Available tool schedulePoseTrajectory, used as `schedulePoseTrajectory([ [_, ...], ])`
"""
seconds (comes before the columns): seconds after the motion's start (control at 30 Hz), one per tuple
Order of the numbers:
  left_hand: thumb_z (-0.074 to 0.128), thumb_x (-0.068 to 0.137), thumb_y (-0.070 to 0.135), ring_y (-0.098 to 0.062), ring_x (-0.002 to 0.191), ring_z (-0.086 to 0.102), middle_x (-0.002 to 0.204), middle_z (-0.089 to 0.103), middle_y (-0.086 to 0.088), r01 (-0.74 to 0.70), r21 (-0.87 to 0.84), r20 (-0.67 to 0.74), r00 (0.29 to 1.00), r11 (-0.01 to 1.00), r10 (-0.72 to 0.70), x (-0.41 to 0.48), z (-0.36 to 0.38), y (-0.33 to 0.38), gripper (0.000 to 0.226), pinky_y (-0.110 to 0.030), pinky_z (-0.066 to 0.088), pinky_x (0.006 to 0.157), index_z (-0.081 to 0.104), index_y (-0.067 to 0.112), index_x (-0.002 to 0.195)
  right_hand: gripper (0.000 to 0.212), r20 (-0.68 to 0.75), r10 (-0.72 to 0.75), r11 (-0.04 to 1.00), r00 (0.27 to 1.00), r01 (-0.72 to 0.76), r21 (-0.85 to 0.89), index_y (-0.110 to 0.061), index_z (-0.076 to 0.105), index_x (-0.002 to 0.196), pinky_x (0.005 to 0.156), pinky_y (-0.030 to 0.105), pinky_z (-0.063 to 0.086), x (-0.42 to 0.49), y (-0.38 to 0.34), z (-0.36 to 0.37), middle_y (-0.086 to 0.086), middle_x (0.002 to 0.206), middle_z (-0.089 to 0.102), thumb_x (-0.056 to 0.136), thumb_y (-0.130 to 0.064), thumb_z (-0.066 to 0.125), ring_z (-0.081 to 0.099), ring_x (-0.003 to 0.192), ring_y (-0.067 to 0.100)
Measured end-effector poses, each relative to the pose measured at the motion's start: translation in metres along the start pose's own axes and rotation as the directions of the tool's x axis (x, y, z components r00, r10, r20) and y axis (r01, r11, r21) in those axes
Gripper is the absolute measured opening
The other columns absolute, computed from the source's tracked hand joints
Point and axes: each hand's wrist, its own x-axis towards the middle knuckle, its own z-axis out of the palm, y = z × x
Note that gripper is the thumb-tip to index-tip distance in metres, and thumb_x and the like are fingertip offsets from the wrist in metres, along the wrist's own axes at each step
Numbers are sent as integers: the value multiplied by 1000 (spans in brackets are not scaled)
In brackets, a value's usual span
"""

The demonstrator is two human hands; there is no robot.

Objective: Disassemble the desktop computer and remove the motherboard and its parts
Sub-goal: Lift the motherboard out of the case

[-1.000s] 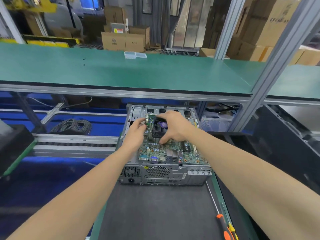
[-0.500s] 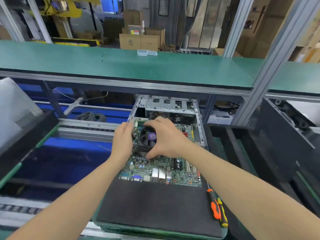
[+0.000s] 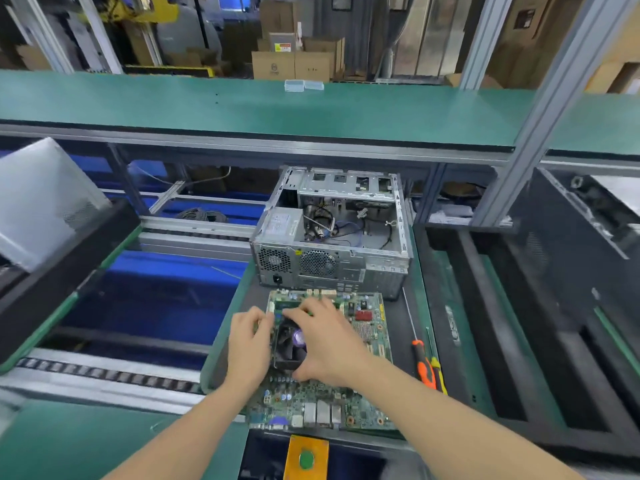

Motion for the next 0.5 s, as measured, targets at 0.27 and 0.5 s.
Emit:
schedulePoseTrajectory([
  [0.27,59,101,40,-21,90,55,90,57,-3,31,369,181,978,929,-105,38,21,-30,29,-39,46,84,55,30,75,114,76,181,981,981,-185,61,-29,32,157,110,43,42,20,31,44,-6,139,40,62,-41,93,32,127,21],
  [0.5,53,106,20,-21,80,50,80,51,-3,-85,231,264,964,969,22,49,28,-29,32,-37,33,68,45,25,74,109,37,119,990,992,-121,67,-26,33,157,108,39,42,21,44,56,-7,137,40,65,-46,88,35,121,20],
])
